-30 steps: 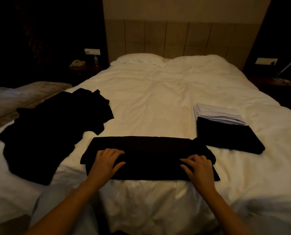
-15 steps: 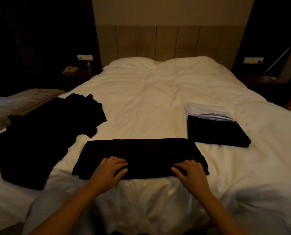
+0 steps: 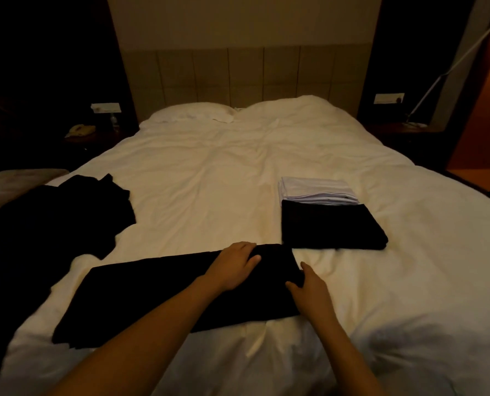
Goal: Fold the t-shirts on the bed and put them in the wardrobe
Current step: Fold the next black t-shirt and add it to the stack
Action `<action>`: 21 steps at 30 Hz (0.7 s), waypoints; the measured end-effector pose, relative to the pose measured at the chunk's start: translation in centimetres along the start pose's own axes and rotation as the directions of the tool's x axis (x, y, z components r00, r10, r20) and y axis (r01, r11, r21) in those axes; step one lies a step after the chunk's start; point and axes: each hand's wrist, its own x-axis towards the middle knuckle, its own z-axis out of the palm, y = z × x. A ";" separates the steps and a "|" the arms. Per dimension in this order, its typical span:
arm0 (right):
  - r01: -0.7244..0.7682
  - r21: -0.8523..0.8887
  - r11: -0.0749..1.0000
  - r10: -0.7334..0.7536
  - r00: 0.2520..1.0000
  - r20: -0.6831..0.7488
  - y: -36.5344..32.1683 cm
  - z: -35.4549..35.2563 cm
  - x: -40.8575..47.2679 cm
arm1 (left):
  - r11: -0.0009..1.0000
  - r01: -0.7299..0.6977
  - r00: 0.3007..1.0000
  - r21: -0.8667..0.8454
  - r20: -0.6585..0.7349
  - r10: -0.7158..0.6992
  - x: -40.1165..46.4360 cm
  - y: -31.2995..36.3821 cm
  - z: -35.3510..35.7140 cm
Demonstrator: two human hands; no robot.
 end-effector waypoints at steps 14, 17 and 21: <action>-0.198 0.661 0.724 0.069 0.974 0.217 -0.4 -1.8 0.7 | 0.916 0.170 0.981 -0.363 0.150 -0.123 7.9 3.4 1.6; -0.153 0.678 0.719 0.066 0.986 0.152 -0.4 -2.2 0.7 | 0.839 0.151 0.989 -0.523 0.082 -0.127 8.1 4.0 0.9; -0.111 0.669 0.735 0.125 0.992 0.027 0.5 -2.7 0.6 | 0.781 0.060 0.985 -0.622 -0.088 -0.146 8.2 4.7 0.4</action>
